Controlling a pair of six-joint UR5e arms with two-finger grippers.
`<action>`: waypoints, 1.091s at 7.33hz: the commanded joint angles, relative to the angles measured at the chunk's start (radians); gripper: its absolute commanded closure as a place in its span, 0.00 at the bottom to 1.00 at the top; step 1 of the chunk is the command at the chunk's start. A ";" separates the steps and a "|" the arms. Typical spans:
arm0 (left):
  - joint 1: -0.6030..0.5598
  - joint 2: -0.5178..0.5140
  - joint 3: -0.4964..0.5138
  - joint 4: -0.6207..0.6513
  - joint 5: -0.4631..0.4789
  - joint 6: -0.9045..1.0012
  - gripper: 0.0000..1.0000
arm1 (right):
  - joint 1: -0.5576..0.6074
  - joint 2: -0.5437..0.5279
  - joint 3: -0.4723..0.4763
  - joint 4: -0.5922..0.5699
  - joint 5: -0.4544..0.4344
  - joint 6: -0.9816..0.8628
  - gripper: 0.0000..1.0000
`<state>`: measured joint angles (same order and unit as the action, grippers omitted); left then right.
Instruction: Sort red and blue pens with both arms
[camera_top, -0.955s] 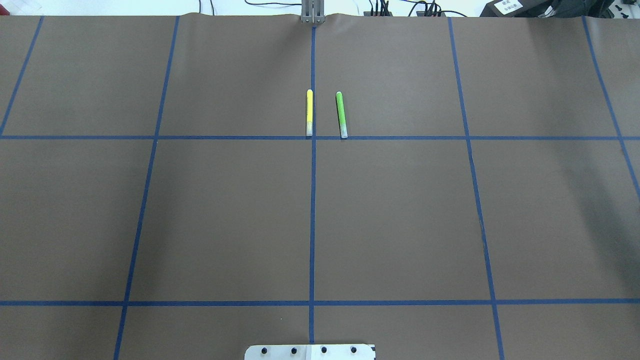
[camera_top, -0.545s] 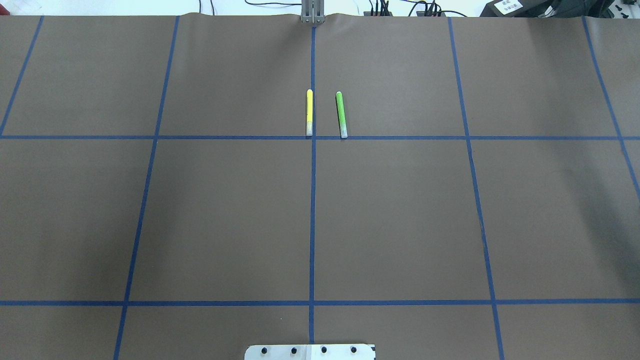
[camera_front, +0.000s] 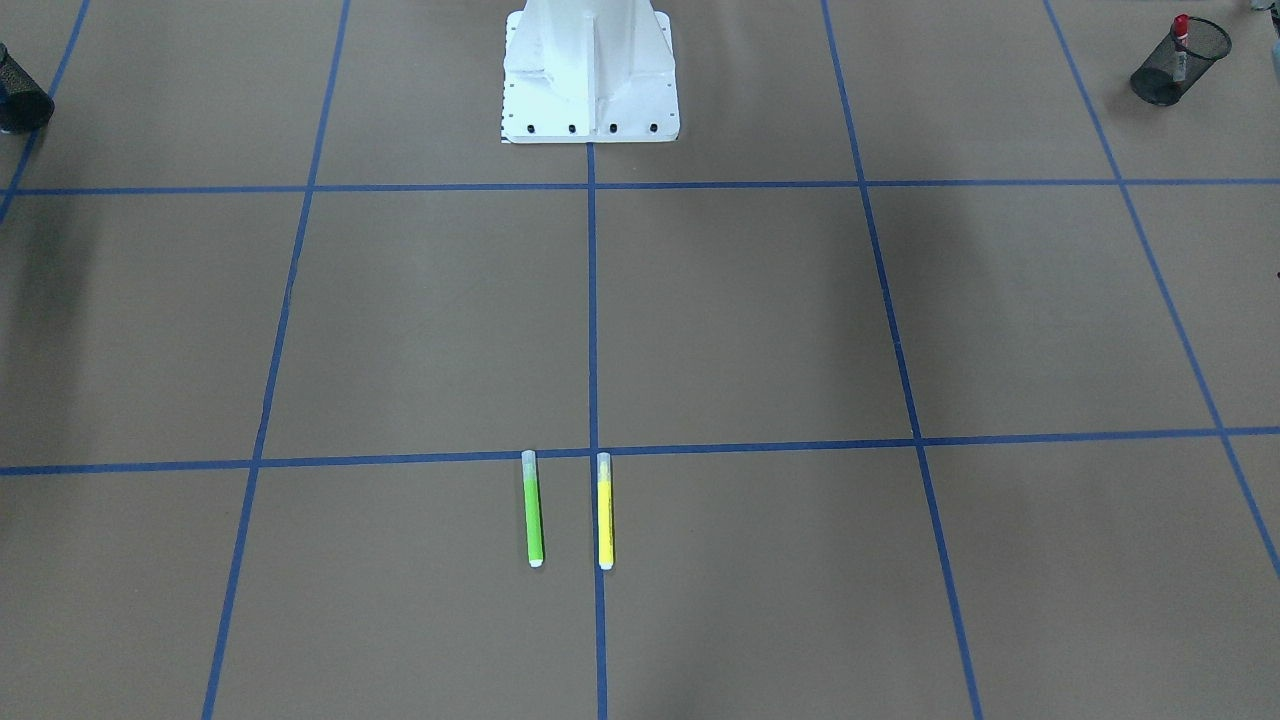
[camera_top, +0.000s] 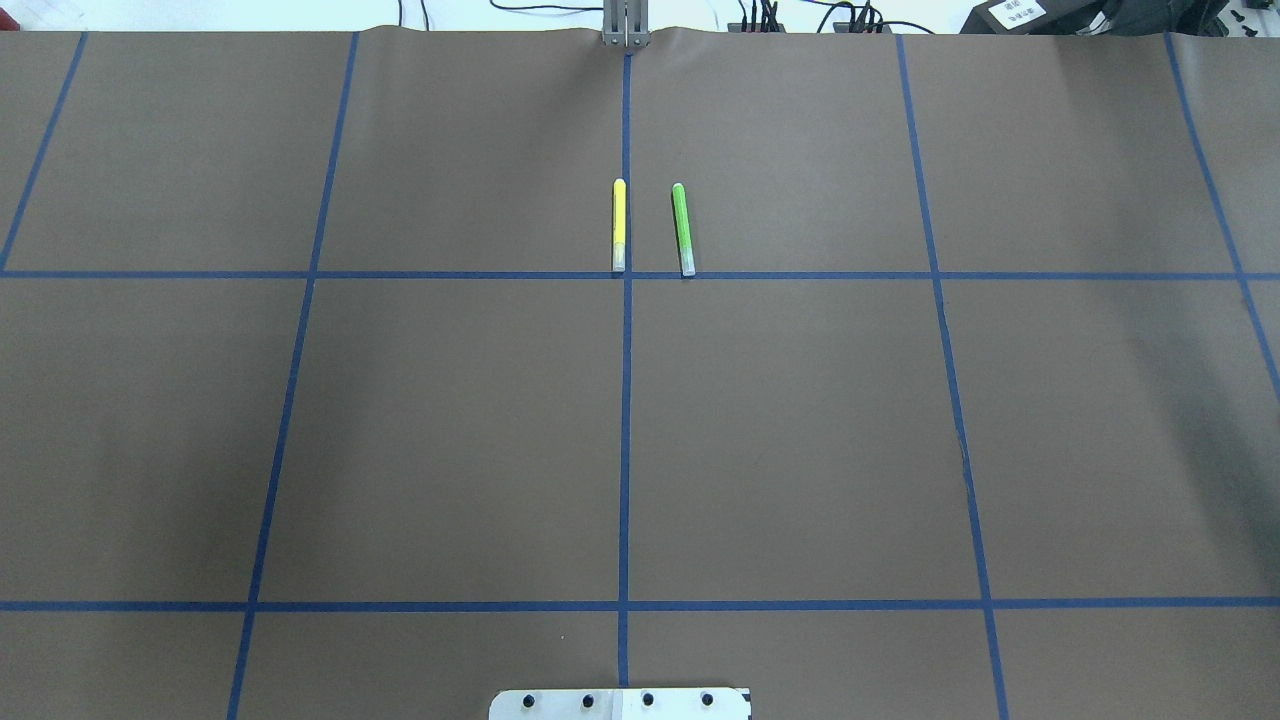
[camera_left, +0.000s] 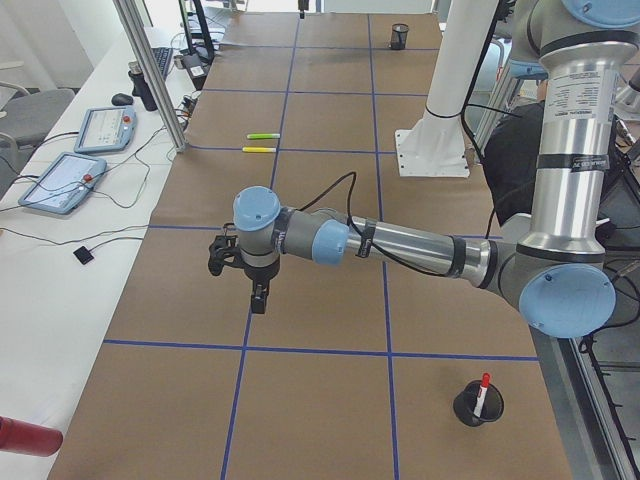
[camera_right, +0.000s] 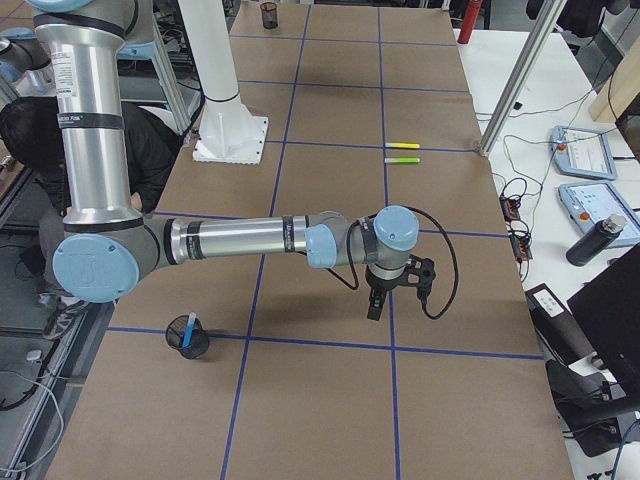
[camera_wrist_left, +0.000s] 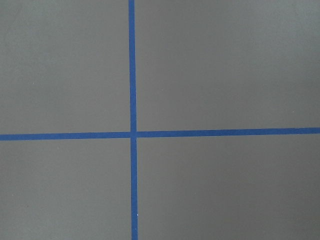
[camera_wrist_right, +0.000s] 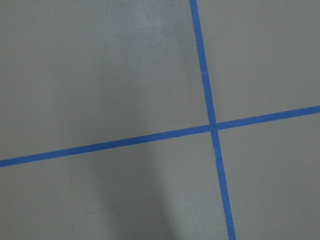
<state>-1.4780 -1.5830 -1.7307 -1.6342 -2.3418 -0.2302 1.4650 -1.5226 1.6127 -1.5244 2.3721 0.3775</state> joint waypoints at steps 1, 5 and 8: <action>-0.042 0.023 0.006 0.002 -0.007 0.006 0.00 | 0.001 -0.005 -0.002 -0.008 0.012 0.000 0.01; -0.093 0.049 0.016 0.004 -0.062 0.063 0.00 | 0.057 -0.101 0.063 -0.013 0.042 -0.005 0.01; -0.093 0.070 0.017 -0.007 -0.062 0.065 0.00 | 0.077 -0.143 0.092 -0.013 0.041 -0.011 0.01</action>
<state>-1.5705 -1.5179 -1.7139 -1.6380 -2.4034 -0.1661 1.5370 -1.6536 1.6985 -1.5370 2.4136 0.3688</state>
